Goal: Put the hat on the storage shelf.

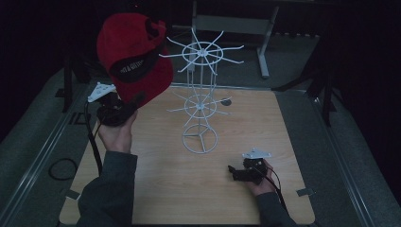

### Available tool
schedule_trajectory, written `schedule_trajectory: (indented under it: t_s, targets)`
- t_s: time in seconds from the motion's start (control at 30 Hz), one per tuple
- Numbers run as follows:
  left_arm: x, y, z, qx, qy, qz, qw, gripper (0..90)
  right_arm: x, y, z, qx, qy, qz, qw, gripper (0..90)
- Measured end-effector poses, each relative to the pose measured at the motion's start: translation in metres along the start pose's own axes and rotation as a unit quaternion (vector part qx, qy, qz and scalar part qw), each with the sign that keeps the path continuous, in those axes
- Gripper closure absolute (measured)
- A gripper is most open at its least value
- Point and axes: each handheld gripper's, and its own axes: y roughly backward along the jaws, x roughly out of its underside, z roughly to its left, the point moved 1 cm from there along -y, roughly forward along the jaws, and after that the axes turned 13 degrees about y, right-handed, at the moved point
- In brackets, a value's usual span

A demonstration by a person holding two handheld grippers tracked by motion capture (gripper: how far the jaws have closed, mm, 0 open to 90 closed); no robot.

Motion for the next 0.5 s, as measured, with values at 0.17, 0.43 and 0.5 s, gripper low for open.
schedule_trajectory:
  t_s: [0.17, 0.43, 0.5]
  targets:
    - [-0.0011, -0.0015, -0.0015, 0.003, -0.001, 0.000, 1.0000, 85.2, 0.0000, 0.0000, 0.0000, 0.000, 0.000, 0.000, 1.0000, 14.7]
    - [-0.0035, -0.0043, -0.0062, 0.006, -0.006, -0.001, 1.0000, 85.1, 0.0000, 0.0000, 0.0000, 0.000, 0.000, 0.000, 1.0000, 14.7]
    - [-0.0034, -0.0050, -0.0063, 0.007, -0.006, -0.001, 1.0000, 85.1, 0.0000, 0.0000, 0.0000, 0.000, 0.000, 0.000, 1.0000, 14.7]
